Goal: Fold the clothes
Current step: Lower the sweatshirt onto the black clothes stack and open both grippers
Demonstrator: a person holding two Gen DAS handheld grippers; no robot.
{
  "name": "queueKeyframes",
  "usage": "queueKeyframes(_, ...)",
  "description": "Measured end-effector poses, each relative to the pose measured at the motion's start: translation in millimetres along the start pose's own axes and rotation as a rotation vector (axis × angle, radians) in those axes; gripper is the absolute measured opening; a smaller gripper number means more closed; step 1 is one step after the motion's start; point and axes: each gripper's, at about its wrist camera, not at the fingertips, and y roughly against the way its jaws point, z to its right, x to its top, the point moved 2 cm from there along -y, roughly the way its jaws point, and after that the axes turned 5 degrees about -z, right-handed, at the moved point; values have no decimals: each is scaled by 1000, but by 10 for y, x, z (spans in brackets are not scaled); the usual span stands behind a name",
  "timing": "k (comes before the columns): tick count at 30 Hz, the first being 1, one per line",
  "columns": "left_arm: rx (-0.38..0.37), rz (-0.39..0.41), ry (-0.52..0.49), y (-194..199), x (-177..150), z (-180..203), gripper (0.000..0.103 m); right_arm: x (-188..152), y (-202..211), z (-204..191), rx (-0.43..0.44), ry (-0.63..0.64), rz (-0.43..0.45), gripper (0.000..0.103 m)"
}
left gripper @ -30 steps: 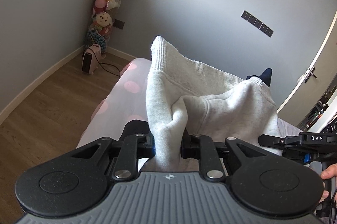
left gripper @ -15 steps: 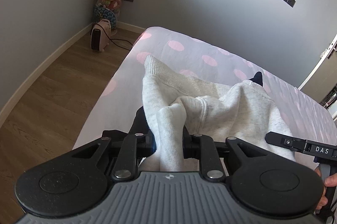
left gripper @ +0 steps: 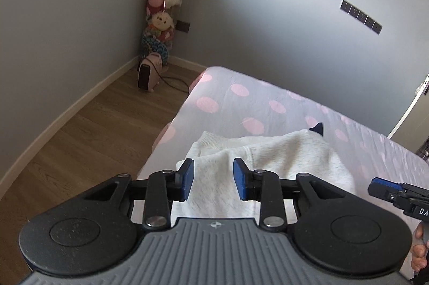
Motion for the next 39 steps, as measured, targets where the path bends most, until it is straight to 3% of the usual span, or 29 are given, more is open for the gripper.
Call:
queueKeyframes(3, -5, 40, -32, 317, -280, 254, 36, -82, 141, -298, 34, 122, 9, 48)
queueKeyframes(8, 29, -6, -80, 332, -895, 566, 34, -356, 9, -564, 3, 296, -35, 50)
queueKeyframes(11, 19, -32, 7, 169, -1107, 491, 29, -504, -101, -595, -22, 385, -59, 55)
queueKeyframes(15, -4, -46, 69, -41, -1273, 515, 27, -600, -298, -394, -42, 386, -147, 56)
queueKeyframes(19, 15, -40, 71, -213, -1405, 577, 26, -720, -416, -169, -38, 362, -160, 56)
queueKeyframes(23, 7, -35, 105, -232, -1439, 530, 25, -781, -439, -145, -43, 371, -143, 57)
queueKeyframes(27, 36, -22, 61, -29, -1363, 568, 25, -616, -311, -235, -28, 360, -149, 55)
queueKeyframes(28, 41, -8, 56, 36, -1323, 573, 25, -528, -262, -249, -27, 358, -120, 48)
queueKeyframes(33, 1, 105, 56, 234, -1010, 676, 25, -94, -83, -314, -29, 351, 15, 45)
queueKeyframes(37, -43, 82, 33, -40, -827, 849, 25, 29, -316, -317, -63, 357, 9, 29)
queueKeyframes(39, -60, 54, 25, -222, -824, 904, 23, -28, -476, -234, -70, 336, -31, 27)
